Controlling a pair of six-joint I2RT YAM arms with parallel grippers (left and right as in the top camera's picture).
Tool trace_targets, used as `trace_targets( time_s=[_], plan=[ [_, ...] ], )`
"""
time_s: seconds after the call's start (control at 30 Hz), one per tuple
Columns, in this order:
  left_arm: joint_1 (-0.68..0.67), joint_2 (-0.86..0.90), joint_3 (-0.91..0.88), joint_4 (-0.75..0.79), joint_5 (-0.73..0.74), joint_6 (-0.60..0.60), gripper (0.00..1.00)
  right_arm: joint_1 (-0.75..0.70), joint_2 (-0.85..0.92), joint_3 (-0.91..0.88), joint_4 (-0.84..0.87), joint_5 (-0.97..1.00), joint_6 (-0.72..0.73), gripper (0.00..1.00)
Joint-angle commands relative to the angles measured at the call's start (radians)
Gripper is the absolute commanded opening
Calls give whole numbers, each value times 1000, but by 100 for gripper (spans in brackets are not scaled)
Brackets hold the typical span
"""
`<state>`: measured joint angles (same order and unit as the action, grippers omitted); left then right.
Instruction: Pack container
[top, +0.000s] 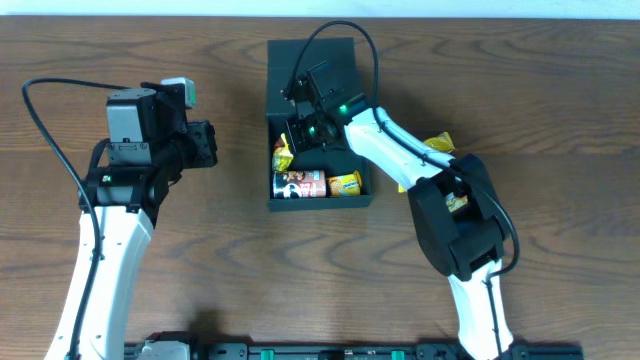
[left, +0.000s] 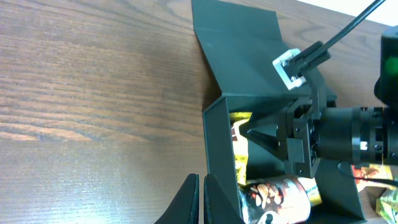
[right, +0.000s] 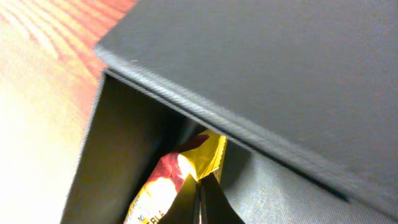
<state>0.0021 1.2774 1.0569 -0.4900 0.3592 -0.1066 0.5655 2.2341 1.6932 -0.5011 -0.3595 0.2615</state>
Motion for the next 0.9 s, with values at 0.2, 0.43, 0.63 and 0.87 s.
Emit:
trace_targets(
  time_s=[0.2, 0.43, 0.63, 0.87],
  plan=[
    [4, -10, 6, -8, -11, 25, 6, 18, 11, 6, 15, -85, -129, 25],
    [4, -10, 6, -8, -12, 26, 6, 7, -18, 16, 14, -108, -127, 40],
    [4, -10, 6, -8, -12, 26, 6, -30, -166, 28, -24, -108, -129, 45],
    [4, -10, 6, -11, -12, 33, 6, -141, -449, 28, -197, 29, -140, 67]
  ],
)
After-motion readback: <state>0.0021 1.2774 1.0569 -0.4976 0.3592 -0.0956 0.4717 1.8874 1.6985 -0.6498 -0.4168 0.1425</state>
